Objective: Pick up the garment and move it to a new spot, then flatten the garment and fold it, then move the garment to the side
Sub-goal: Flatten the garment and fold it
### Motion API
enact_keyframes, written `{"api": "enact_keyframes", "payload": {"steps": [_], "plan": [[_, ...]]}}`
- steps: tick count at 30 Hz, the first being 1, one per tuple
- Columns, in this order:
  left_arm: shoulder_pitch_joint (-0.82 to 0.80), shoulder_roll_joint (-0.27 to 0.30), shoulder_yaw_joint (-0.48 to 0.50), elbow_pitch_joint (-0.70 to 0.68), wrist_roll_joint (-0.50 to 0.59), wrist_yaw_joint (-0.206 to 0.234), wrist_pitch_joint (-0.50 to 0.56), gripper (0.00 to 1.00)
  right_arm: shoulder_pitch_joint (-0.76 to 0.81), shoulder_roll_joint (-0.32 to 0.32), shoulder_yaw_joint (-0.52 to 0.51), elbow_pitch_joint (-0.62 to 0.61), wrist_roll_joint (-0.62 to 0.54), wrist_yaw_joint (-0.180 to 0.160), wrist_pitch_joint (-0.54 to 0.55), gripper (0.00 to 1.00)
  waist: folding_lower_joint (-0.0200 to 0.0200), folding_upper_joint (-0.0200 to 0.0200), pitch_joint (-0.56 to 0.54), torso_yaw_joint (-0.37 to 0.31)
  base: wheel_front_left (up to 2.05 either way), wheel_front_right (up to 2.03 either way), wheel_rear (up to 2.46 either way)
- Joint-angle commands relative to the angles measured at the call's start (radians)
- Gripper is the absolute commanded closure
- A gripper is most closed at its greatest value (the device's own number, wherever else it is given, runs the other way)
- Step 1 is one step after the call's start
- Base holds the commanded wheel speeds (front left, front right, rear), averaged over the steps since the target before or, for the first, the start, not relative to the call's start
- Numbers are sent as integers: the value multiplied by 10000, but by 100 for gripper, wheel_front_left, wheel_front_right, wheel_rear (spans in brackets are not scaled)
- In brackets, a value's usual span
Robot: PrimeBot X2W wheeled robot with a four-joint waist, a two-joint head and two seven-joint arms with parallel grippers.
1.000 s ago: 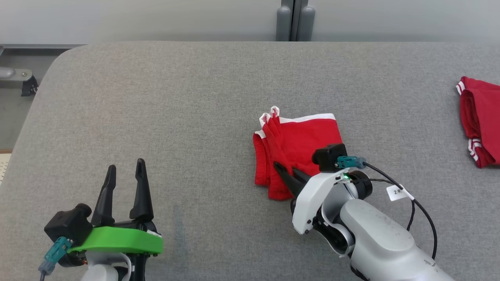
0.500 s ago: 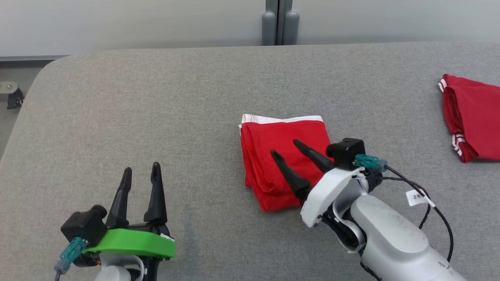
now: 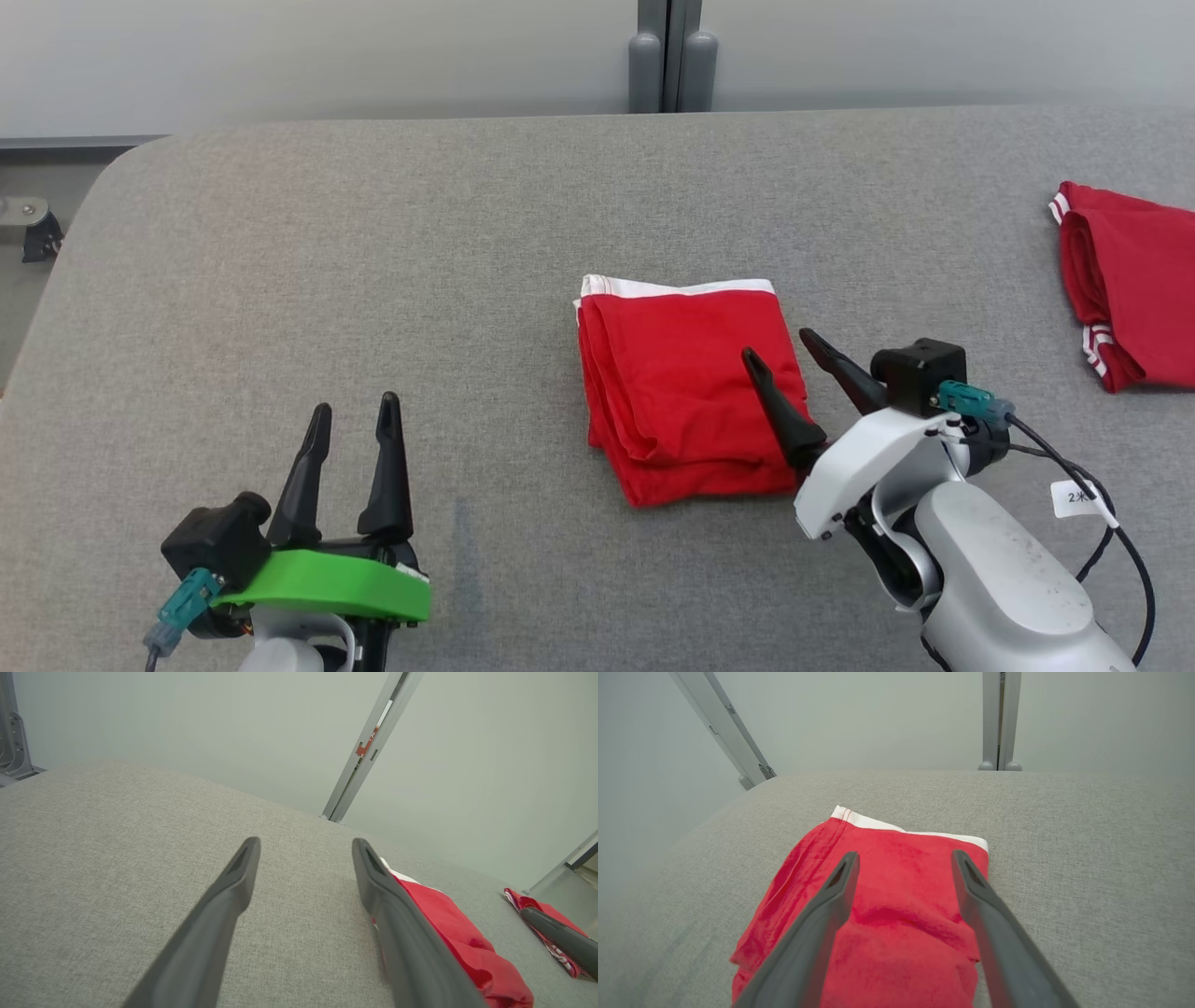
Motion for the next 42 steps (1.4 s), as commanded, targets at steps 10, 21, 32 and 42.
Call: {"api": "enact_keyframes", "payload": {"steps": [10, 21, 32, 42], "plan": [[83, 69, -37, -10, 3, 41, -28, 0, 47, 714, 628, 358, -689, -14, -149, 71, 0, 0, 7, 199, 0, 0, 0], [-53, 71, -43, -13, -51, 40, -28, 0, -916, 1281, 2590, 2734, -93, -14, -717, 100, 0, 0, 177, 592, 0, 0, 0], [-154, 45, 38, 18, 26, 32, -41, 0, -1633, 1346, 4251, 3727, 532, -14, -1348, 100, 0, 0, 237, 477, 0, 0, 0], [-398, -54, 265, -176, 646, -62, -41, 0, -1210, 1117, 2107, 1665, -333, -14, -1563, 0, 0, 0, 2, -182, 0, 0, 0]]}}
